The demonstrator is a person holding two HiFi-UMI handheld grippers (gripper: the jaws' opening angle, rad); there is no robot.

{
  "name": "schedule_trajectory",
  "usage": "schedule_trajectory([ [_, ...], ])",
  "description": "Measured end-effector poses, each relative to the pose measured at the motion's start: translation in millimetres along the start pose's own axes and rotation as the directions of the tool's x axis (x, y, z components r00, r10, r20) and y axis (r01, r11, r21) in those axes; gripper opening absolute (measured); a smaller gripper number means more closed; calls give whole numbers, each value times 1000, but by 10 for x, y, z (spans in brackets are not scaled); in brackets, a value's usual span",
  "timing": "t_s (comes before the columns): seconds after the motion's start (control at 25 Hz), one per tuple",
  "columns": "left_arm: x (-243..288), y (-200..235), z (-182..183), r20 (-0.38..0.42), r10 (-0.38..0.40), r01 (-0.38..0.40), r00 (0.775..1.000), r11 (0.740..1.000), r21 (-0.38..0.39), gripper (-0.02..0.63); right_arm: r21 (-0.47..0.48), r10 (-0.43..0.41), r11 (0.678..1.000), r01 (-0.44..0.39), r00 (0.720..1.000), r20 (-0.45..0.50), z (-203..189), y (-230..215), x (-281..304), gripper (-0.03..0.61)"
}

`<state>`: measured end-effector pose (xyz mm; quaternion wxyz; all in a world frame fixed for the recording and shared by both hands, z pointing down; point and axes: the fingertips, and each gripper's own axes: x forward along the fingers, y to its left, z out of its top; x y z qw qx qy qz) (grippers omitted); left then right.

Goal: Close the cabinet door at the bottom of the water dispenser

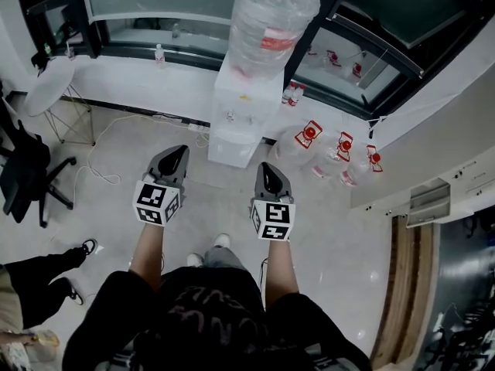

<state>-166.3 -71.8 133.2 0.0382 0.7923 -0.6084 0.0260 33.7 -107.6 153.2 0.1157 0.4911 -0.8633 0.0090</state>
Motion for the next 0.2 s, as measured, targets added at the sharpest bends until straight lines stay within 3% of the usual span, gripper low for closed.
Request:
schedule_trajectory([
  [0.2,-77,-62,-18,7,-15,15,1000,1000,7,15,-9,-3,1000,3,1000,2,-31,46,-77,12],
])
